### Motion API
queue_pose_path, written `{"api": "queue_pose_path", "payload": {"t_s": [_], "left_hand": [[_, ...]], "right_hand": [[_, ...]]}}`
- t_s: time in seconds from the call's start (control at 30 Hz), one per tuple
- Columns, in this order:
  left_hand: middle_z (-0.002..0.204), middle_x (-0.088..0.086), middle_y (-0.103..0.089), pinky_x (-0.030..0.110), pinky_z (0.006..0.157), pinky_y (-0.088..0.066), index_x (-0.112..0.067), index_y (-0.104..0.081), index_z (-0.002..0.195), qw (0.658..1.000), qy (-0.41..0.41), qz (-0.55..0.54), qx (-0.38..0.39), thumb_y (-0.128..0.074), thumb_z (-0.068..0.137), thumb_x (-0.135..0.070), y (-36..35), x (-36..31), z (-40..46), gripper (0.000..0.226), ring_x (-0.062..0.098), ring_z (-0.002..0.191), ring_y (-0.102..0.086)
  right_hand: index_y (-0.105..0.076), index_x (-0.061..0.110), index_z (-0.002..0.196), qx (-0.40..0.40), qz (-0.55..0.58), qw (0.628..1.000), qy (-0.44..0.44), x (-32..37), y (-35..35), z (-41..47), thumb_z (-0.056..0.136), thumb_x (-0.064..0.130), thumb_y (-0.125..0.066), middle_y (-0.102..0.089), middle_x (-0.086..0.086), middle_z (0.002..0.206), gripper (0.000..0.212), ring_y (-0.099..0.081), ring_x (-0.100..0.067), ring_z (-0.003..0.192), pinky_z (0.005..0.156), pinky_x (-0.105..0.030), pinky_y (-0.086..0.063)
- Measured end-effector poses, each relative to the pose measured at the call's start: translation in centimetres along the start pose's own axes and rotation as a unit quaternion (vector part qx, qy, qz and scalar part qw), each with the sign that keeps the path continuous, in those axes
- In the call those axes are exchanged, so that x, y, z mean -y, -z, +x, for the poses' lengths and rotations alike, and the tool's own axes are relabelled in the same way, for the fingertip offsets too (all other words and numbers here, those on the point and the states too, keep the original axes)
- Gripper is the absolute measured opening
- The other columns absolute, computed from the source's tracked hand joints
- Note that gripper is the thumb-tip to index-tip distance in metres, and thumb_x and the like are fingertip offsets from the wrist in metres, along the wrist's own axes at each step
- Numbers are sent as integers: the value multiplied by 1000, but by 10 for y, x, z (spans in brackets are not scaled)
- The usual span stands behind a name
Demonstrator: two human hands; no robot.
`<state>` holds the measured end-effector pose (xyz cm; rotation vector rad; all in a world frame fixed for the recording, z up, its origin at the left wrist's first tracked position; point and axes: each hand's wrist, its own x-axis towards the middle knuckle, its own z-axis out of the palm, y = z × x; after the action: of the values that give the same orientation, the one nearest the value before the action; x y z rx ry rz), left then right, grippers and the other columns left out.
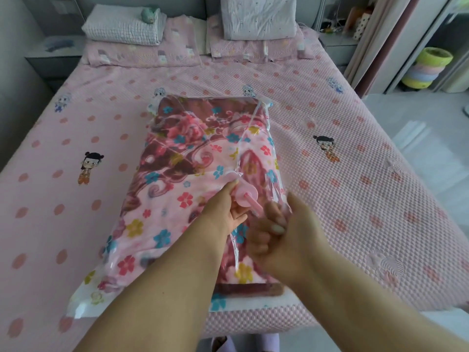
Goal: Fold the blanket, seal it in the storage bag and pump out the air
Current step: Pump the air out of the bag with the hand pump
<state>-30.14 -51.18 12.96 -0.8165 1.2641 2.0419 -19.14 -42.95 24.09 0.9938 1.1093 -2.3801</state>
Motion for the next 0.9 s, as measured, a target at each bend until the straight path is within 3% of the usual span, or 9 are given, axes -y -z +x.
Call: {"api": "queue_pose_path", "payload": {"t_s": [0.07, 0.23, 0.33, 0.47, 0.57, 0.63, 0.7, 0.8, 0.9], "left_hand": [[67, 6, -67, 40, 102, -46, -11, -62, 94, 1000, -8, -3, -3, -62, 90, -36, 0, -3, 0, 25, 16, 68, -64], [56, -3, -59, 15, 39, -39, -9, -65, 92, 999, 16, 12, 26, -57, 91, -42, -12, -8, -9, 34, 7, 41, -48], [61, 0, -60, 20, 51, -48, -11, -63, 98, 999, 12, 33, -3, -60, 90, -41, -9, -8, -8, 31, 9, 49, -52], [60, 3, -66, 40, 103, -45, -11, -63, 100, 1000, -6, 26, -11, -62, 89, -40, -2, -8, 0, 31, 16, 57, -63], [62, -2, -58, 15, 60, -55, -8, -65, 110, 1000, 14, 22, 17, -59, 90, -44, -7, -8, -6, 42, 7, 36, -52], [56, -3, -57, 11, 36, -40, -8, -66, 95, 999, 14, 21, 25, -56, 92, -43, -8, -7, -7, 37, 5, 32, -47], [60, -2, -60, 16, 45, -48, -10, -66, 98, 999, 11, 35, 9, -58, 91, -44, -5, -6, -6, 35, 6, 38, -52], [76, 7, -66, 40, 99, -48, -11, -62, 100, 1000, -2, 7, -12, -61, 91, -36, 5, -4, -2, 27, 18, 65, -64], [73, 4, -66, 32, 78, -55, -10, -65, 108, 1000, 3, 16, -2, -62, 89, -43, 3, -2, -4, 38, 16, 57, -63]], "right_hand": [[-26, 18, 47, -34, 8, 999, 4, 0, 6, 4, 92, 60, -28, -18, 4, 46, 62, -20, -12, 45, 48, -19, -16], [-28, 19, 46, -58, -92, 991, 72, 22, -3, 48, 93, 54, -22, -20, 5, 44, 59, -19, -12, 42, 49, -20, -14], [-28, 19, 47, 3, -84, 991, 103, 7, 7, 28, 94, 57, -24, -19, 4, 47, 61, -18, -12, 47, 48, -19, -16], [-28, 17, 46, -19, 24, 999, 10, 0, 2, 11, 92, 60, -27, -19, 4, 45, 63, -21, -12, 44, 47, -20, -17], [-28, 19, 46, -52, 7, 998, 24, 16, -14, 41, 94, 56, -24, -19, 5, 45, 60, -19, -11, 41, 50, -21, -14], [-29, 19, 46, -48, -96, 990, 89, 17, -3, 50, 94, 55, -23, -20, 5, 45, 60, -19, -12, 40, 46, -19, -16], [-29, 19, 45, -5, -91, 989, 120, 4, 8, 36, 94, 57, -25, -19, 4, 46, 62, -17, -12, 42, 47, -19, -15], [-27, 17, 46, 1, 6, 1000, -2, -8, -4, 2, 94, 57, -27, -16, 3, 45, 63, -17, -13, 46, 47, -21, -15], [-27, 17, 46, -30, 17, 999, 13, 0, -3, 24, 94, 58, -25, -17, 4, 43, 63, -18, -12, 43, 46, -21, -15]]}}
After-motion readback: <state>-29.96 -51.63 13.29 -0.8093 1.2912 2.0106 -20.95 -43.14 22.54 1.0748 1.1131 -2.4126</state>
